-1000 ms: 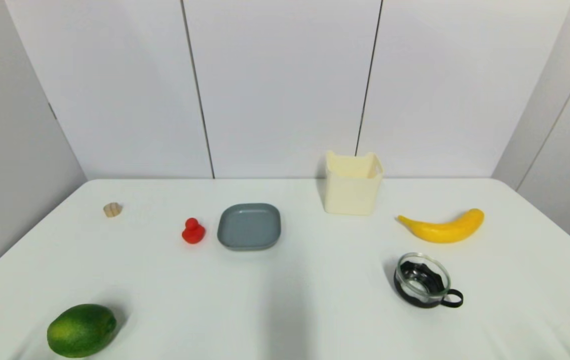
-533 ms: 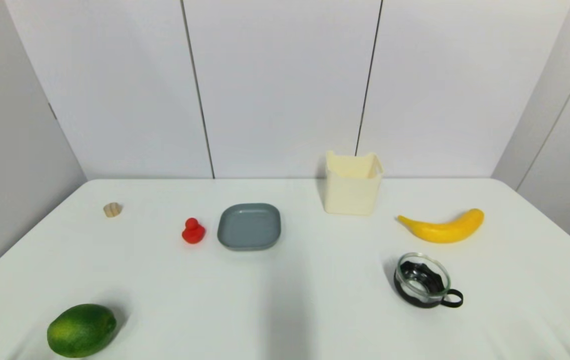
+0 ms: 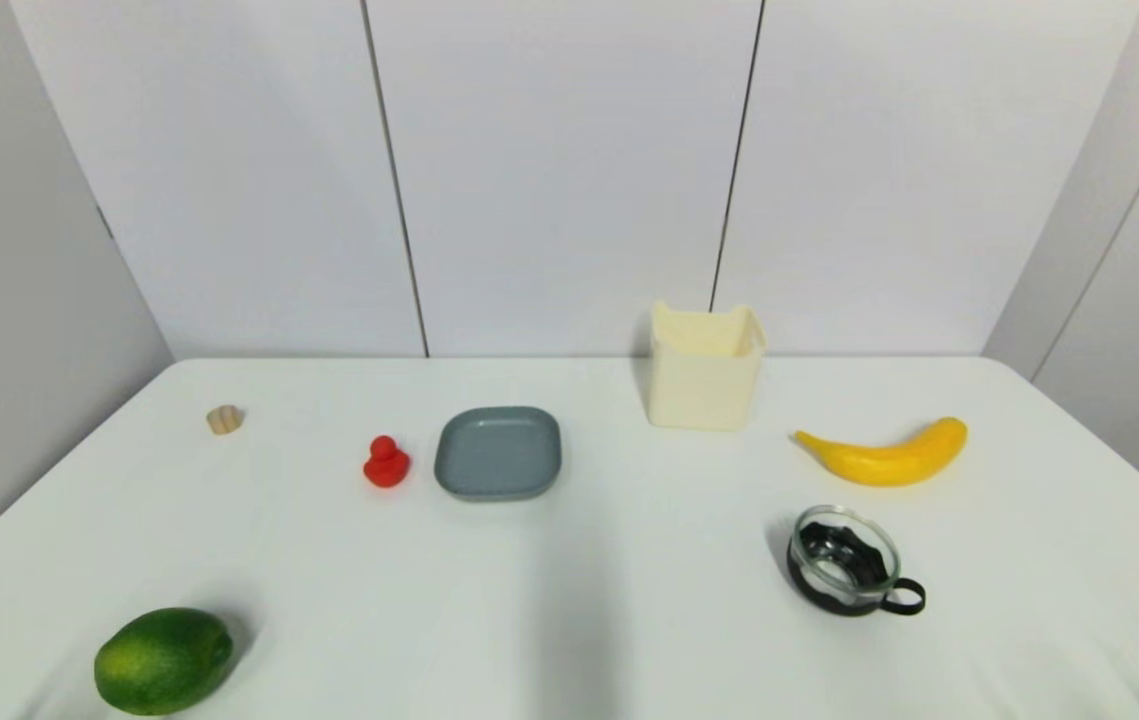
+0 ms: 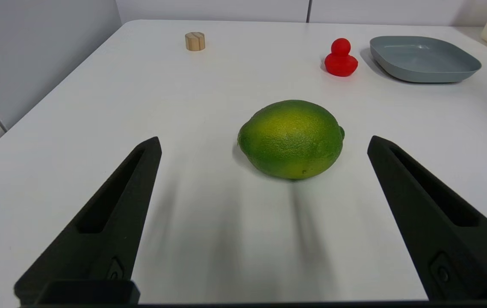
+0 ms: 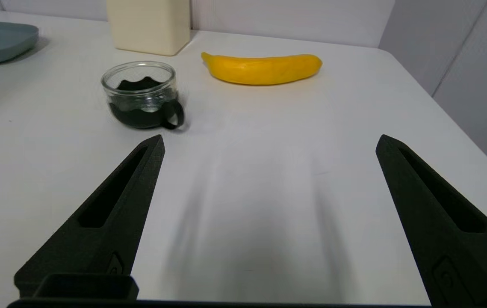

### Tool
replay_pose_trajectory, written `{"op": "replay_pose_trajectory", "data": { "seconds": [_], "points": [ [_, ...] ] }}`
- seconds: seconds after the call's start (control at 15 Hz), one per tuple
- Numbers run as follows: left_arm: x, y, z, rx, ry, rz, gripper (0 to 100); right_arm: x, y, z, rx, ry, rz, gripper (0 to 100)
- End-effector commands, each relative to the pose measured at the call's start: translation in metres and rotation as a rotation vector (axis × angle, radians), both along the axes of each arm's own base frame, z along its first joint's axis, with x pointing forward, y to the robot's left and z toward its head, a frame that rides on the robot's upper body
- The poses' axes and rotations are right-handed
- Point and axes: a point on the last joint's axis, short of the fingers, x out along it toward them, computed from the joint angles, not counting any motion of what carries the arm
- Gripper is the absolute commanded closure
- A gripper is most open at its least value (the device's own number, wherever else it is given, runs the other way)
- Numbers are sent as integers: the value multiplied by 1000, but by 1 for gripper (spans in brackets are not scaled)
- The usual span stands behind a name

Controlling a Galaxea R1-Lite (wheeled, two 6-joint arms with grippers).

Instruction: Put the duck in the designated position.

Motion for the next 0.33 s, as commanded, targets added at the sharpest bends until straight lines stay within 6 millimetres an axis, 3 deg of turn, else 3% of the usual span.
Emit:
{"op": "replay_pose_trajectory", "data": {
  "seconds": [0.07, 0.33],
  "points": [
    [0, 0, 0, 0, 2, 0, 0, 1, 0, -3, 20, 10, -6, 0],
    [0, 0, 0, 0, 2, 0, 0, 1, 0, -2, 95, 9, -14, 0]
  ]
}}
